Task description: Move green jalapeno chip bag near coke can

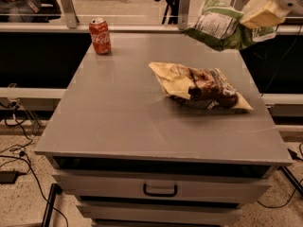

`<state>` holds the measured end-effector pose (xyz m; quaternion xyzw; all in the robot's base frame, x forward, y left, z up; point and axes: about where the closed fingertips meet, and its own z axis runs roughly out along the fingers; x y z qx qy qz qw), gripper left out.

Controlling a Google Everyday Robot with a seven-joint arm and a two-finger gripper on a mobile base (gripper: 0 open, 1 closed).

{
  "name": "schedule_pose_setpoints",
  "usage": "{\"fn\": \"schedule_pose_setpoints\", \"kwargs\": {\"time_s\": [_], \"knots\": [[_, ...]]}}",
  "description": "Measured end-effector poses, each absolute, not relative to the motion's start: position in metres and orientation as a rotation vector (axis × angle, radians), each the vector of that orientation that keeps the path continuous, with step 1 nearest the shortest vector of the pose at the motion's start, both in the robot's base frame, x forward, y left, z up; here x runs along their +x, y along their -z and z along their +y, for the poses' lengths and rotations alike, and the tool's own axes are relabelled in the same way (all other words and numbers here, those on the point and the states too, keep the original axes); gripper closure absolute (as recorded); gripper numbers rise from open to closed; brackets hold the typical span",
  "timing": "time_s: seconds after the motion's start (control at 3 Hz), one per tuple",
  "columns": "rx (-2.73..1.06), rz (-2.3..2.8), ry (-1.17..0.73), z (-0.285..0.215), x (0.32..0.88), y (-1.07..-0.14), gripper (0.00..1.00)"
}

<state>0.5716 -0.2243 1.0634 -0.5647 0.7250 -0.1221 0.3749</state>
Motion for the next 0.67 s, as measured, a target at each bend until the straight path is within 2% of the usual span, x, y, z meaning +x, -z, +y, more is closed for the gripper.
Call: {"fn": "schedule_pose_setpoints", "kwargs": {"time_s": [0.33, 0.67], "knots": [[-1.463, 1.714, 0.378, -0.203, 0.619, -1.075, 1.00], [-1.453, 1.571, 0.344, -0.167, 0.670, -1.075, 1.00]]}}
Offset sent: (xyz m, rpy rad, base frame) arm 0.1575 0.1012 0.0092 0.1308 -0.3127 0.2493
